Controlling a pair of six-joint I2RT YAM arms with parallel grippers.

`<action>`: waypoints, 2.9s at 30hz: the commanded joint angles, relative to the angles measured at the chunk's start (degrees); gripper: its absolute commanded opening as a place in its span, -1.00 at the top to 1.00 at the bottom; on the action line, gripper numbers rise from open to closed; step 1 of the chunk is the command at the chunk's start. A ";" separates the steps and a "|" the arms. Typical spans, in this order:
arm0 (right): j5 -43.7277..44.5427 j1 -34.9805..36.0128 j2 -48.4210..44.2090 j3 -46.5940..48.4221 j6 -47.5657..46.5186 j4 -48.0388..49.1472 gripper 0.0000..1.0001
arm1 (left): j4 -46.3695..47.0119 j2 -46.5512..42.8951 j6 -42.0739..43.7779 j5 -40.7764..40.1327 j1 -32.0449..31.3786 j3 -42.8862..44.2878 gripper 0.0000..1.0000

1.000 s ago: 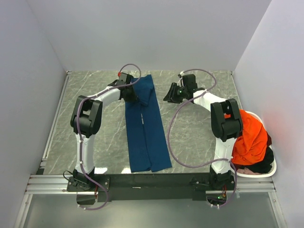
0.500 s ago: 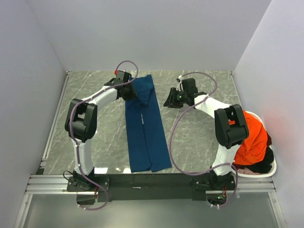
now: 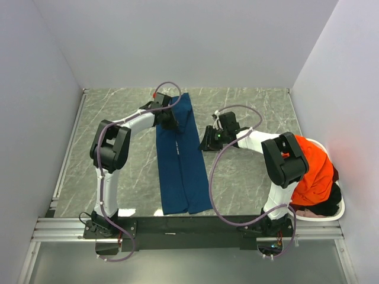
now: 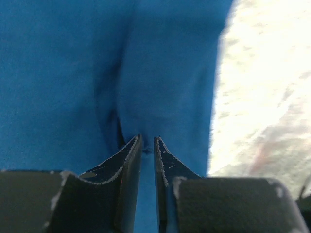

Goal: Fold and stack the t-shirts
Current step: Fold the tshirt

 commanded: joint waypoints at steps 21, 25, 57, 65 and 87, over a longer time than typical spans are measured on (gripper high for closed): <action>17.63 18.37 -18.37 -8.94 1.41 -17.08 0.20 | -11.37 -27.55 -0.18 -13.10 -4.83 -19.09 0.16; 21.33 22.06 -22.67 -11.05 4.83 -21.91 0.19 | -16.38 -35.63 -2.21 -13.98 -9.13 -28.42 0.10; 21.16 34.73 -24.18 -21.60 14.86 -28.25 0.13 | -24.39 -49.89 -15.48 -3.17 -25.75 -51.30 -0.99; 21.60 35.09 -22.07 -21.16 15.04 -28.33 0.59 | -23.77 -46.81 -17.24 -2.73 -29.00 -51.21 -0.93; 21.51 35.88 -24.44 -22.30 14.68 -26.49 1.00 | -25.53 -37.86 -20.41 -3.70 -36.56 -47.96 -0.01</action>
